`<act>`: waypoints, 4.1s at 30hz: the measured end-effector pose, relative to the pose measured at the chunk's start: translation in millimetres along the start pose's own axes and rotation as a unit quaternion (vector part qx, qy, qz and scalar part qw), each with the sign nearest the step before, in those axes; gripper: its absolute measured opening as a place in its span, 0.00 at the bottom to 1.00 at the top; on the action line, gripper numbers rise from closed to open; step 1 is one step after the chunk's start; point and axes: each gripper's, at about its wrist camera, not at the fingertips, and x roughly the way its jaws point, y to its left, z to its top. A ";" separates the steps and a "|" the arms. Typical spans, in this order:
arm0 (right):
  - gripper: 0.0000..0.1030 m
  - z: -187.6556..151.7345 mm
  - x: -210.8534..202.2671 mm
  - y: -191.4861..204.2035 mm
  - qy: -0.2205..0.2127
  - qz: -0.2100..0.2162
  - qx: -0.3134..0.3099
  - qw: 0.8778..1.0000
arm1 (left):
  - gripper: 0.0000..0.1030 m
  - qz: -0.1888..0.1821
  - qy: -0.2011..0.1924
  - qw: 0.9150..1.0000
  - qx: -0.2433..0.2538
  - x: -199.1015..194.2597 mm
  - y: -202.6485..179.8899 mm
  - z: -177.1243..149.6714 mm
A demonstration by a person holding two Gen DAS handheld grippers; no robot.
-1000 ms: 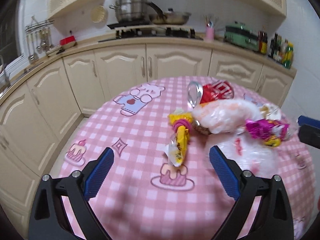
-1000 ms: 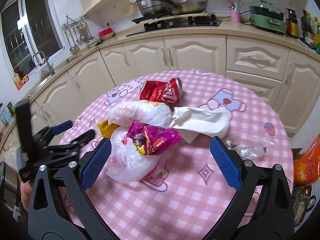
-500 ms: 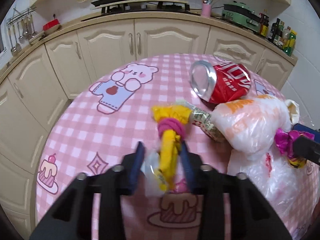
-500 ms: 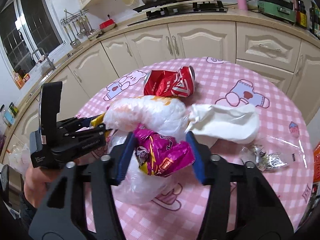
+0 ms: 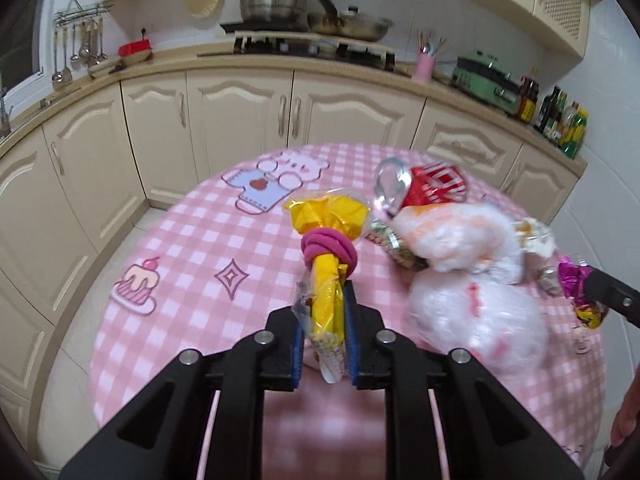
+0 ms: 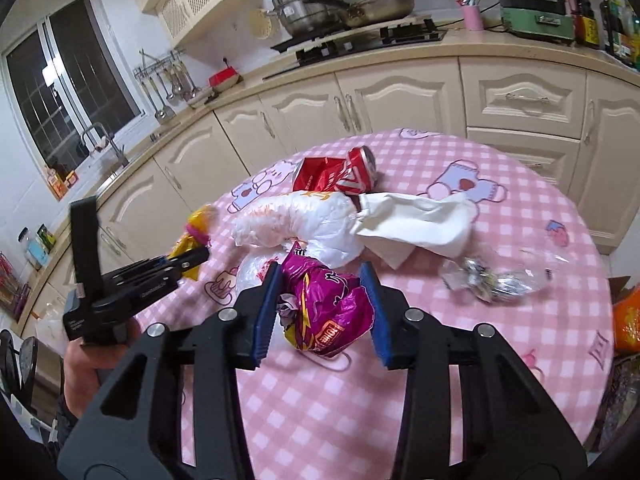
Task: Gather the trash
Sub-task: 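Carry both held items over the blue bin and release them, then move both tools back to the table toward the plastic bags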
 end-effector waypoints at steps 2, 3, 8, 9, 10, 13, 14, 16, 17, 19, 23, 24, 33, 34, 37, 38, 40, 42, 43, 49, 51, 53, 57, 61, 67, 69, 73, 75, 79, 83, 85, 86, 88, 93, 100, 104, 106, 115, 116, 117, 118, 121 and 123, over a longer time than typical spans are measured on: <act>0.39 0.5 -8.3 -2.2 -0.007 -0.002 0.000 1.000 | 0.16 -0.003 -0.013 1.000 0.002 -14.6 -7.4 -1.2; 0.39 0.5 -14.5 -4.0 -0.012 -0.002 0.002 1.000 | 0.16 -0.005 -0.018 1.000 0.003 -20.9 -11.8 -1.6; 0.39 1.7 -42.2 -13.4 -0.037 0.000 0.008 0.999 | 0.16 -0.021 -0.044 0.999 0.018 -53.7 -44.5 -4.1; 0.39 2.4 -51.0 -17.3 -0.045 0.001 0.011 0.999 | 0.16 -0.023 -0.048 0.998 0.020 -56.8 -50.0 -4.3; 0.39 2.5 -57.9 -20.4 -0.050 -0.001 0.013 0.999 | 0.16 -0.033 -0.051 0.998 0.025 -62.9 -60.8 -4.9; 0.39 3.6 -83.0 -35.9 -0.071 -0.002 0.025 0.997 | 0.16 -0.056 -0.060 0.996 0.038 -74.6 -88.6 -5.9; 0.39 3.0 -91.3 -40.9 -0.078 -0.005 0.028 0.997 | 0.16 -0.065 -0.062 0.995 0.042 -77.5 -99.1 -6.6; 0.39 2.1 -110.2 -53.9 -0.094 -0.018 0.035 0.995 | 0.16 -0.079 -0.063 0.993 0.052 -80.7 -117.3 -8.0; 0.39 1.0 -119.0 -60.7 -0.101 -0.022 0.041 0.994 | 0.16 -0.089 -0.064 0.992 0.058 -82.6 -129.5 -8.7; 0.39 -1.5 -137.1 -77.6 -0.114 -0.033 0.053 0.992 | 0.16 -0.108 -0.064 0.990 0.068 -85.6 -151.3 -10.5; 0.39 -12.3 -171.5 -116.8 -0.134 -0.063 0.083 0.985 | 0.16 -0.146 -0.056 0.983 0.101 -84.6 -207.2 -16.5; 0.39 -15.8 -177.6 -124.1 -0.138 -0.070 0.089 0.984 | 0.16 -0.153 -0.054 0.981 0.107 -84.2 -218.1 -19.1; 0.39 -69.4 -235.8 -233.9 -0.152 -0.152 0.190 0.958 | 0.16 -0.227 -0.009 0.959 0.170 -60.4 -336.9 -50.8; 0.39 -76.0 -240.5 -244.6 -0.150 -0.160 0.200 0.955 | 0.16 -0.235 0.001 0.956 0.177 -55.5 -350.5 -56.3; 0.39 -98.3 -246.9 -273.4 -0.142 -0.178 0.229 0.947 | 0.16 -0.255 0.023 0.946 0.197 -43.9 -385.8 -72.5; 0.39 -105.2 -246.8 -281.5 -0.138 -0.182 0.237 0.944 | 0.16 -0.261 0.031 0.942 0.207 -38.5 -398.9 -79.6; 0.39 -120.9 -245.3 -300.9 -0.129 -0.188 0.257 0.939 | 0.16 -0.270 0.050 0.936 0.218 -26.4 -417.3 -90.7; 0.39 -135.1 -239.1 -318.9 -0.119 -0.192 0.277 0.934 | 0.16 -0.272 0.065 0.933 0.228 -15.2 -431.6 -101.8; 0.39 -140.4 -236.8 -324.6 -0.114 -0.193 0.285 0.932 | 0.16 -0.275 0.078 0.929 0.235 -5.8 -441.9 -109.7; 0.39 -173.6 -212.1 -365.3 -0.082 -0.196 0.329 0.920 | 0.16 -0.287 0.145 0.914 0.247 45.6 -474.3 -145.0; 0.39 -179.9 -203.3 -374.8 -0.073 -0.196 0.338 0.918 | 0.16 -0.287 0.161 0.910 0.252 59.1 -482.1 -155.0; 0.39 -186.6 -194.5 -383.8 -0.064 -0.192 0.349 0.915 | 0.16 -0.281 0.184 0.906 0.258 79.8 -491.3 -167.3; 0.39 -196.9 -176.8 -398.5 -0.045 -0.194 0.365 0.909 | 0.16 -0.270 0.223 0.902 0.254 113.3 -497.6 -187.4; 0.40 -206.3 -159.9 -412.2 -0.025 -0.196 0.382 0.903 | 0.16 -0.257 0.263 0.896 0.250 149.5 -505.1 -201.5; 0.69 -215.8 -147.1 -424.3 -0.010 -0.208 0.399 0.893 | 0.51 -0.239 0.283 0.890 0.267 169.7 -512.0 -210.1; 0.78 -220.4 -148.5 -426.8 -0.012 -0.214 0.407 0.888 | 0.67 -0.230 0.281 0.894 0.263 170.3 -510.5 -209.8; 0.92 -225.8 -154.6 -428.1 -0.015 -0.227 0.414 0.881 | 0.75 -0.219 0.278 0.899 0.256 168.1 -507.0 -206.8; 0.93 -226.6 -158.4 -426.6 -0.018 -0.231 0.414 0.880 | 0.77 -0.216 0.276 0.902 0.251 165.6 -505.0 -204.5; 0.94 -223.3 -166.1 -421.1 -0.020 -0.240 0.410 0.880 | 0.79 -0.214 0.267 0.907 0.246 156.0 -502.0 -200.9; 0.94 -218.7 -173.2 -414.4 -0.026 -0.246 0.404 0.880 | 0.79 -0.215 0.250 0.912 0.246 140.4 -500.5 -193.6; 0.94 -216.0 -177.4 -411.0 -0.029 -0.249 0.403 0.880 | 0.79 -0.216 0.240 0.913 0.248 131.7 -500.0 -189.1; 0.94 -214.8 -179.1 -409.4 -0.030 -0.250 0.401 0.881 | 0.79 -0.218 0.234 0.914 0.248 126.3 -500.1 -186.1; 0.94 -209.9 -183.7 -403.7 -0.034 -0.251 0.395 0.883 | 0.80 -0.223 0.223 0.916 0.249 116.8 -500.1 -180.3; 0.94 -191.7 -199.1 -384.6 -0.054 -0.254 0.378 0.889 | 0.80 -0.234 0.182 0.923 0.247 84.0 -496.2 -157.9; 0.94 -152.6 -212.1 -344.4 -0.083 -0.246 0.333 0.906 | 0.82 -0.241 0.110 0.933 0.242 31.7 -476.9 -123.1; 0.94 -127.7 -214.9 -318.2 -0.096 -0.238 0.305 0.917 | 0.83 -0.236 0.079 0.940 0.234 9.7 -453.0 -106.5; 0.94 -115.0 -213.8 -303.4 -0.101 -0.232 0.291 0.923 | 0.84 -0.233 0.068 0.943 0.229 0.5 -441.8 -98.9; 0.94 -66.6 -200.8 -234.0 -0.114 -0.200 0.224 0.947 | 0.87 -0.200 0.005 0.960 0.196 -40.4 -373.0 -66.9; 0.94 -61.2 -198.9 -225.9 -0.115 -0.198 0.216 0.949 | 0.87 -0.192 -0.003 0.963 0.190 -44.5 -361.8 -62.3; 0.94 -56.2 -196.7 -218.1 -0.115 -0.196 0.208 0.951 | 0.87 -0.188 -0.007 0.964 0.186 -47.4 -354.3 -59.9; 0.94 -50.1 -193.6 -208.0 -0.115 -0.189 0.199 0.955 | 0.87 -0.182 -0.012 0.966 0.182 -49.5 -346.4 -56.7; 0.94 -35.1 -185.5 -181.7 -0.114 -0.176 0.170 0.963 | 0.87 -0.167 -0.026 0.972 0.164 -60.4 -317.7 -47.6; 0.94 -26.2 -178.4 -163.8 -0.112 -0.164 0.152 0.968 | 0.88 -0.142 -0.043 0.977 0.155 -67.8 -295.4 -41.5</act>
